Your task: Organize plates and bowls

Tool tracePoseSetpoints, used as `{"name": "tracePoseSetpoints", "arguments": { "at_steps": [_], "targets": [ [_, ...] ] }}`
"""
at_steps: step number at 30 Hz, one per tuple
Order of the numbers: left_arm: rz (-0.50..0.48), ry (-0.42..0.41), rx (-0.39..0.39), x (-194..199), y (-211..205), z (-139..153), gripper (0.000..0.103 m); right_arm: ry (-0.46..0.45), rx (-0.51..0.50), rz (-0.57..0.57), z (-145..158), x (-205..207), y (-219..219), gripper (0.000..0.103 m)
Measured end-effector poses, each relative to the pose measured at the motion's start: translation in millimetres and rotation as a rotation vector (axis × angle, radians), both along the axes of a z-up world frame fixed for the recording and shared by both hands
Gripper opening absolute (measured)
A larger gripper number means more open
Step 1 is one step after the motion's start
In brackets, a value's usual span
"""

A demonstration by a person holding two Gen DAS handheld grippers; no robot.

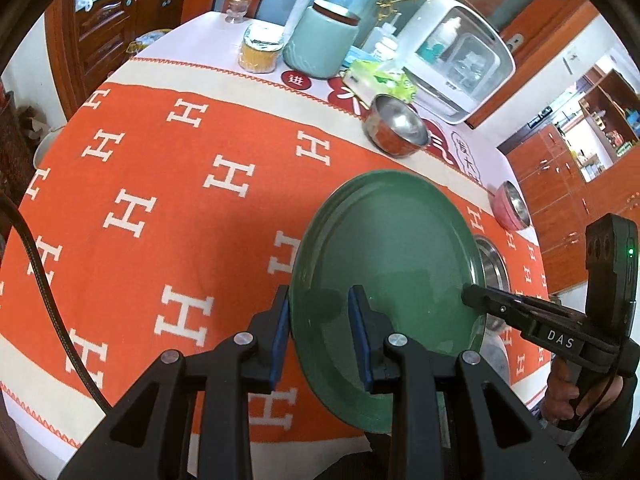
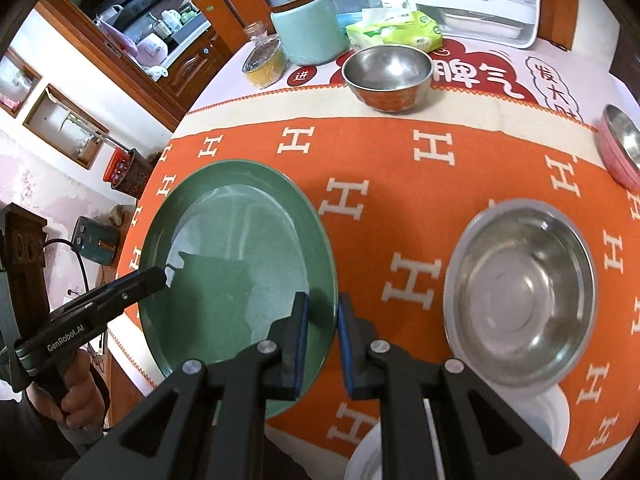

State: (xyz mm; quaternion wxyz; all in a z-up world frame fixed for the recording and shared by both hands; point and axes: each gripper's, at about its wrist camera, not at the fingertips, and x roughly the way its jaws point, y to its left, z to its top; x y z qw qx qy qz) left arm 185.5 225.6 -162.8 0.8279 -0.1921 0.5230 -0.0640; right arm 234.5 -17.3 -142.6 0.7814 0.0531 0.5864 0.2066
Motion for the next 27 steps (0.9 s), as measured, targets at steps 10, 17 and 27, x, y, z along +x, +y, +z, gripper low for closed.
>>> {"name": "tracePoseSetpoints", "arguments": {
  "at_steps": [10, 17, 27],
  "targets": [
    [-0.068, -0.026, 0.016, -30.0, -29.4, 22.0, 0.026, 0.006, 0.023, -0.052, 6.9, -39.7, -32.1, 0.014],
    [-0.123, -0.011, 0.026, -48.4, -55.4, 26.6, 0.026, 0.006, 0.035, -0.095, 8.9, -62.7, -57.2, 0.014],
    [-0.213, 0.027, 0.043, -65.7, -97.7, 20.2, 0.026, 0.023, 0.044, -0.18, -0.1, -96.6, -97.4, 0.014]
  ]
}}
